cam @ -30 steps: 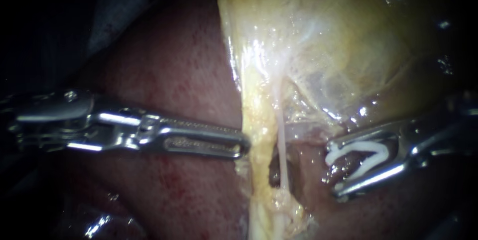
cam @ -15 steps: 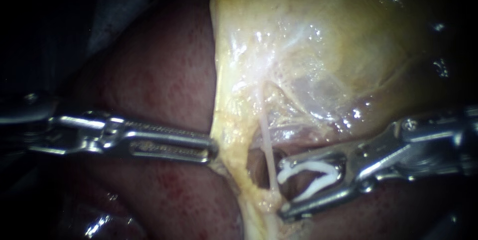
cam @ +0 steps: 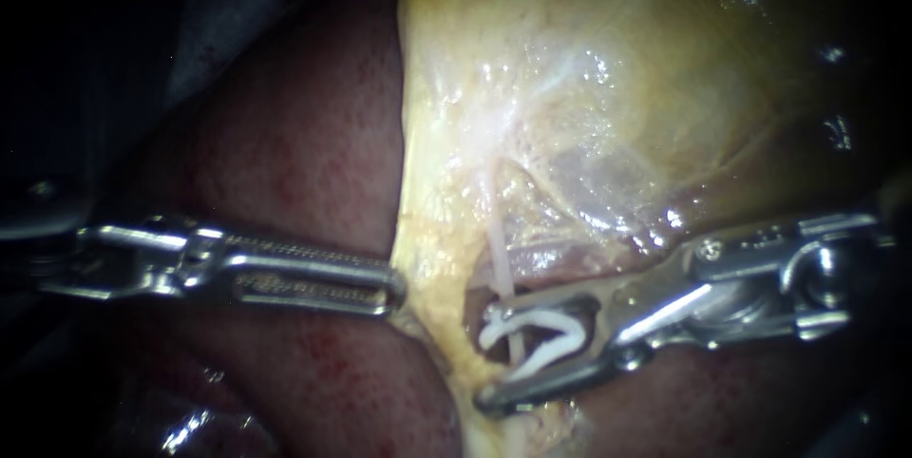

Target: Clipping first clip left tube

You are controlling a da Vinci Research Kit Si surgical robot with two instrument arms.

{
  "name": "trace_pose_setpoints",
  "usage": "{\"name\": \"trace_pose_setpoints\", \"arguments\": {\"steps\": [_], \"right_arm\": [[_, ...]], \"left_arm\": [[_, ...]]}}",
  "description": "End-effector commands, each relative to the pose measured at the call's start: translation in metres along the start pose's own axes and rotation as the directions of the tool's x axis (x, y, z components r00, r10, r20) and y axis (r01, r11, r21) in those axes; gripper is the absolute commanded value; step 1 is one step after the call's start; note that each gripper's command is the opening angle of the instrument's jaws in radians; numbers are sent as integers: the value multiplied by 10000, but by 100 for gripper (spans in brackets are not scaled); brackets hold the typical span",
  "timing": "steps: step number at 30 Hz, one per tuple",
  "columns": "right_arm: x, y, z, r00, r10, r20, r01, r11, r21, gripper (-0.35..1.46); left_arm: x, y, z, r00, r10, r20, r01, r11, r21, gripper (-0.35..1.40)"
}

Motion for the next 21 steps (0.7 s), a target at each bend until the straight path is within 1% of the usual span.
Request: {"name": "trace_pose_setpoints", "arguments": {"steps": [1,5,10,16,21], "right_arm": [[-1,2,0,10000,-10,-8,10,10000,4,51],[-4,8,4,9999,-149,-8,149,9999,-26,51],[-7,12,10,9998,-174,-8,174,9998,-56,51],[-5,12,22,9998,-187,-13,187,9998,-104,51],[-3,8,31,9998,-202,10,202,9998,-90,50]], "left_arm": [[0,0,0,10000,6,-5,-6,10000,3,-35],[-1,-2,0,10000,1,-4,-1,10000,4,-35],[-2,-5,0,10000,-5,0,5,10000,-1,-35],[-2,-6,0,10000,-7,1,7,10000,0,-35],[-2,-6,0,10000,-7,0,7,10000,1,-35]]}}
